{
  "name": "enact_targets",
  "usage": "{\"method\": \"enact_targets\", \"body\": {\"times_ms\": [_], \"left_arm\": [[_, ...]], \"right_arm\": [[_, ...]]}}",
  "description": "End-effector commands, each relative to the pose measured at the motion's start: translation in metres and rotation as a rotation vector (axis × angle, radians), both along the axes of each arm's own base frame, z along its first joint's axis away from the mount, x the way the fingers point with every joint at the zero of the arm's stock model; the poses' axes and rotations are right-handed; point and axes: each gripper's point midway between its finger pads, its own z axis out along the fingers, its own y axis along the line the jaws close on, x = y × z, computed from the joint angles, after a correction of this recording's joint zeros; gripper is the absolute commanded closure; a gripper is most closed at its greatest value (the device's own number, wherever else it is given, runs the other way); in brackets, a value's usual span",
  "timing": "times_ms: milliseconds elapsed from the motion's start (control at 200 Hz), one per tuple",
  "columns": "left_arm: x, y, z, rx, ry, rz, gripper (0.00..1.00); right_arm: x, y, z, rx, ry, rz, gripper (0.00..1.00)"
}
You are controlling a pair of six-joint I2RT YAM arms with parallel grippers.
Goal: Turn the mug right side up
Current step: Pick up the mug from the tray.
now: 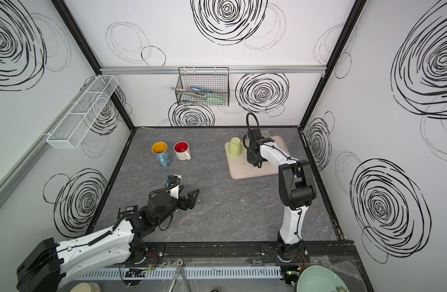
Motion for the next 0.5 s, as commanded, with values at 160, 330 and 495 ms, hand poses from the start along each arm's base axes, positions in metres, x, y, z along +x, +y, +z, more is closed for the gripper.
{"method": "enact_targets", "body": {"times_ms": [160, 330, 495], "left_arm": [[0.002, -0.001, 0.007, -0.038, -0.023, 0.005, 0.04], [0.001, -0.001, 0.008, -0.042, -0.025, 0.002, 0.04], [0.001, -0.002, 0.008, -0.053, -0.02, -0.001, 0.04]], "right_arm": [[-0.005, 0.005, 0.0, -0.029, 0.026, 0.005, 1.0], [-0.013, 0.006, 0.001, -0.006, 0.022, 0.002, 1.0], [-0.021, 0.007, 0.013, 0.01, -0.036, -0.012, 1.0]]}}
